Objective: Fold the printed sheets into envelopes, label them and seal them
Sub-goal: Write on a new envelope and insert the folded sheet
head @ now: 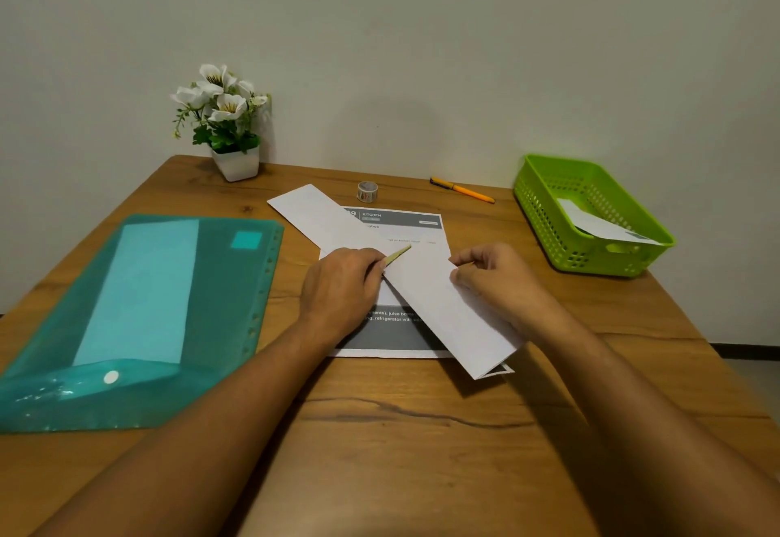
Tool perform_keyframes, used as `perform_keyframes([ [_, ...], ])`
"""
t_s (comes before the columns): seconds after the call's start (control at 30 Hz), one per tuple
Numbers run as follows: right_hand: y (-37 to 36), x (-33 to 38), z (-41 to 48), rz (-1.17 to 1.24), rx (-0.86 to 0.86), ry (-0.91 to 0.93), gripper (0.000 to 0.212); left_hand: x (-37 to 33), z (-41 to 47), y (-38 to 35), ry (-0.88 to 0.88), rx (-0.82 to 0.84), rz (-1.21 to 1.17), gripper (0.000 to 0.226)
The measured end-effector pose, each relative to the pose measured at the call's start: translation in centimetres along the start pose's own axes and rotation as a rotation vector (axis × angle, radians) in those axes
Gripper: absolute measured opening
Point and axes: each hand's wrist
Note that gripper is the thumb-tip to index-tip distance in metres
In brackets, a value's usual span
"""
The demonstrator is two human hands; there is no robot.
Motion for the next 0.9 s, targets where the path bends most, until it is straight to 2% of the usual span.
perform_keyframes([
  [0.3, -2.1, 0.1, 0.8, 0.077, 0.038, -0.086, 0.011, -0.1, -0.1, 0.0, -0.031, -0.011, -0.035, 0.026],
  [0.43, -3.0, 0.1, 2.3, 0.075, 0.015, -0.108, 0.016, -0.2, -0.2, 0.0, -0.036, -0.008, -0.04, 0.026],
  [0.77, -5.3, 1.2, 5.3, -0.052, -0.033, -0.009, 0.012, -0.5, -0.3, 0.4, -0.017, -0.005, -0.02, 0.023],
  [0.9, -3.5, 0.9, 4.4, -0.175, 0.087, -0.059, 0.029, -0.3, -0.2, 0.2, -0.012, -0.026, -0.002, 0.023],
])
Point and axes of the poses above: each hand's wrist, its own z-axis towards the middle knuckle, its own y-axis out of the back of the hand, x = y × z, and after that the axes turned 5 degrees about y, right-handed
